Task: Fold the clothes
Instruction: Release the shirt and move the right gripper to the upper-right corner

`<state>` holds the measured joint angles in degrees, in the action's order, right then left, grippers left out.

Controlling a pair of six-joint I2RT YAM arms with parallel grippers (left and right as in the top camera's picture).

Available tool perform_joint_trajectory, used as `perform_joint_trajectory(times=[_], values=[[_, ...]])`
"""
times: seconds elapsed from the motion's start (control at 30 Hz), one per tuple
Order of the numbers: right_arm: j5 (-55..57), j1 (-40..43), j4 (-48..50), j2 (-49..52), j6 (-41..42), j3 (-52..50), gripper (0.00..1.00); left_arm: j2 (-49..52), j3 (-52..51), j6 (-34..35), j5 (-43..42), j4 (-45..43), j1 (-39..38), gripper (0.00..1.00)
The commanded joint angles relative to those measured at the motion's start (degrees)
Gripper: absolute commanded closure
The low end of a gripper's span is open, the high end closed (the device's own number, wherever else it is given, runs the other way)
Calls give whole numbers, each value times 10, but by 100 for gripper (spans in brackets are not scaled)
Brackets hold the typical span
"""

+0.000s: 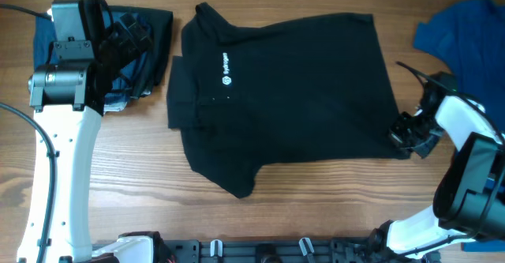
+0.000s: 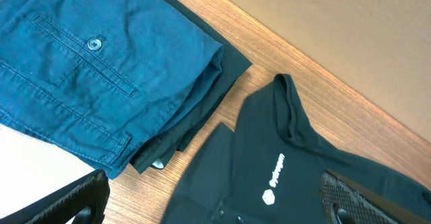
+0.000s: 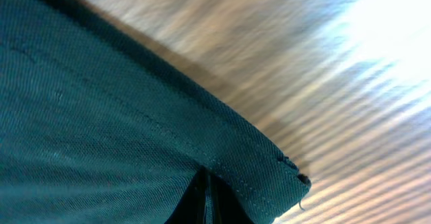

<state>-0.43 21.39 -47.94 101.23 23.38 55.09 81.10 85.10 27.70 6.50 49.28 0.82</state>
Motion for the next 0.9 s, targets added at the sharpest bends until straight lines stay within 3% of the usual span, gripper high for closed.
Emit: perform_joint_trajectory(times=[0.0, 0.17, 0.37, 0.57, 0.73, 0.8, 0.83, 0.87], values=[[71, 34, 0, 40, 12, -39, 96, 2, 4, -1, -3, -2, 2, 0], [55, 28, -12, 38, 3, -8, 96, 2, 4, -1, -3, -2, 2, 0], [50, 5, -82, 22, -13, 108, 96, 2, 4, -1, -3, -2, 2, 0], [-87, -43, -120, 16, -143, 278, 89, 2, 4, -1, -3, -2, 2, 0], [-86, -55, -65, 16, -143, 316, 51, 2, 4, -1, -3, -2, 2, 0], [-79, -54, -51, 16, -144, 316, 13, 2, 4, -1, -3, -2, 2, 0], [-72, -54, -50, 16, -144, 316, 0, 2, 4, -1, -3, -2, 2, 0], [-67, -54, -50, 16, -144, 316, 0, 2, 4, -1, -3, -2, 2, 0]])
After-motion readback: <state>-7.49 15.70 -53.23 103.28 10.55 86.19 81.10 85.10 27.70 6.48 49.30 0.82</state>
